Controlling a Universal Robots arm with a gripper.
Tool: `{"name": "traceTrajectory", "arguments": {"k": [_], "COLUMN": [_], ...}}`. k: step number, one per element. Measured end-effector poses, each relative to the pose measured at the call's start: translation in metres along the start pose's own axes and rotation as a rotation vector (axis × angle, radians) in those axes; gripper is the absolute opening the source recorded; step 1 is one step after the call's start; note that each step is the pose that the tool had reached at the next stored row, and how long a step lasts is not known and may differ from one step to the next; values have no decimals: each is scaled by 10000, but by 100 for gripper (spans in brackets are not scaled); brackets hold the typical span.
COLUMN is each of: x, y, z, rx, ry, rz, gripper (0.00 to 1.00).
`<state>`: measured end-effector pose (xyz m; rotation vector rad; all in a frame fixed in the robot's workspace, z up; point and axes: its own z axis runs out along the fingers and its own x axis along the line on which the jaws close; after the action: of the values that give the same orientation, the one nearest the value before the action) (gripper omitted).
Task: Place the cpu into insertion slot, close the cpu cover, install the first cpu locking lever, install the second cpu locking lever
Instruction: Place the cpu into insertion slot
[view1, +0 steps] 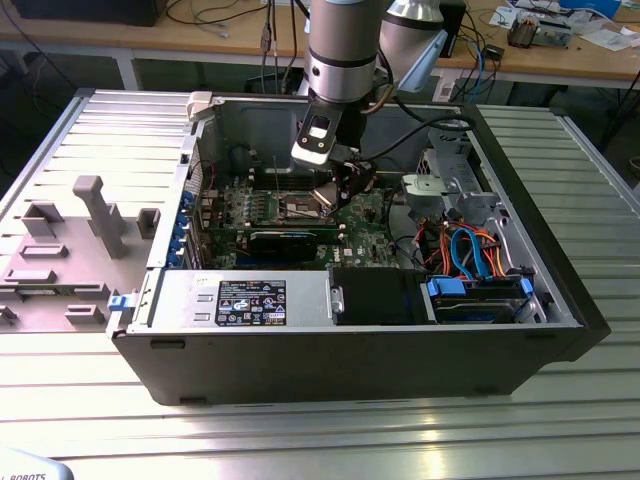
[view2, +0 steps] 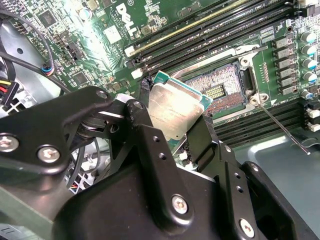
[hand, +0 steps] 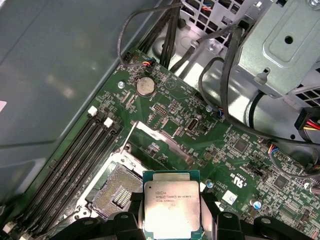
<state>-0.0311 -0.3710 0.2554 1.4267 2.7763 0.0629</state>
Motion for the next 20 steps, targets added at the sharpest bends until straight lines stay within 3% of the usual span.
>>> {"name": "traceTrajectory", "arguments": {"k": [20], "x": [0], "y": [0], "z": [3], "rx": [11], "ry": [-23], "rz": [154], "gripper": [54]}}
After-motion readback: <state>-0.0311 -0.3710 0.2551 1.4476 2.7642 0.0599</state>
